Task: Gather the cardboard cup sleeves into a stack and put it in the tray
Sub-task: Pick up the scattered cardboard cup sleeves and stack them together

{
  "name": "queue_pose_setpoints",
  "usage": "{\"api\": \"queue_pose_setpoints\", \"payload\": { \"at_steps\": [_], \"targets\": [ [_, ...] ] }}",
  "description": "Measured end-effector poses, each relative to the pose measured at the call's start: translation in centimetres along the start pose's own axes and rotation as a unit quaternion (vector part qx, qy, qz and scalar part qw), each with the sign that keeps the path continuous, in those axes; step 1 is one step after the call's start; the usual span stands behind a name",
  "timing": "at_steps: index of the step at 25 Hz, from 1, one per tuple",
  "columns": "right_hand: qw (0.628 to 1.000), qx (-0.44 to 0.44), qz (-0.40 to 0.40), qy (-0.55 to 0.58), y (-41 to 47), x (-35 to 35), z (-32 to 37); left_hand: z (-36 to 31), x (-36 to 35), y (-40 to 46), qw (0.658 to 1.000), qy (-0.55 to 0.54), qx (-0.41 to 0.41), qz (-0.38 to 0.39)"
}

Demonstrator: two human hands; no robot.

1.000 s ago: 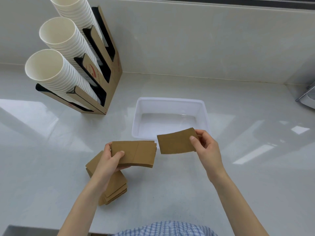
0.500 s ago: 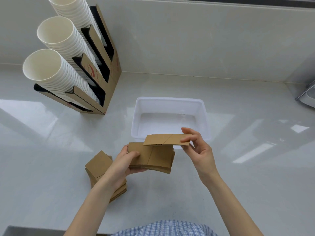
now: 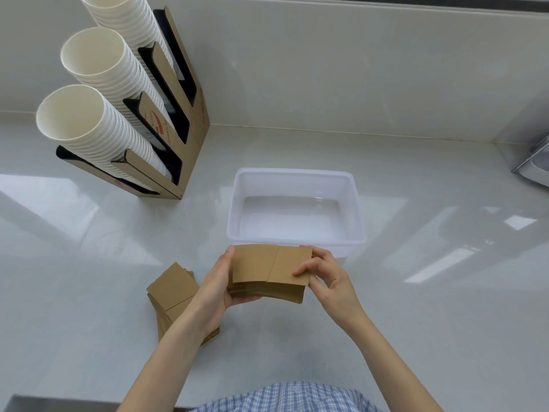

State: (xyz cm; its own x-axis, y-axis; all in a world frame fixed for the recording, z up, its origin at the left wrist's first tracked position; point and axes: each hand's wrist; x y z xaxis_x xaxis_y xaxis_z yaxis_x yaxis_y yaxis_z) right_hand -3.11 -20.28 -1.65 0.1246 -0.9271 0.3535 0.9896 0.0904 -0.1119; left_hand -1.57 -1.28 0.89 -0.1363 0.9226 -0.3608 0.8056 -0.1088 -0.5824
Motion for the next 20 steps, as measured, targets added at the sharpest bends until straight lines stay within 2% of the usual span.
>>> {"api": "queue_pose_setpoints", "payload": {
  "at_steps": [4,9,15,20],
  "targets": [
    [1.0,-0.016,0.02,-0.016,-0.6,-0.2,0.1,0.9,0.0,0.2,0.995,0.079,-0.058,-0.001],
    [0.993,-0.07,0.004,0.09,-1.1,0.0,0.2,1.4,0.0,0.4,0.993,0.089,-0.074,0.022],
    [0.993,-0.113,-0.005,0.034,-1.0,0.2,-0.6,1.9,0.1,0.6,0.986,0.103,-0.101,0.078],
    [0.996,-0.062,-0.043,-0.053,-1.4,1.2,-1.3,2.9,0.3,1.3,0.954,0.246,-0.149,0.088]
  ]
}}
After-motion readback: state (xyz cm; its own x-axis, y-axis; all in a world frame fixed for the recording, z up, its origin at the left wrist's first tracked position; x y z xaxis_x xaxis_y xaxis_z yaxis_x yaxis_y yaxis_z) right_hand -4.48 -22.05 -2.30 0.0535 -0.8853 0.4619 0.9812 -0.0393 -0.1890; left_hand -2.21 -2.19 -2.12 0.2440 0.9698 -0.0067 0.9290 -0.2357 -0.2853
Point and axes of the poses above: each hand's wrist, its own y-axis towards the middle knuckle, its own x-axis out of the back of the hand, z = x × y, and after that the axes turned 11 degrees about -y, right-handed
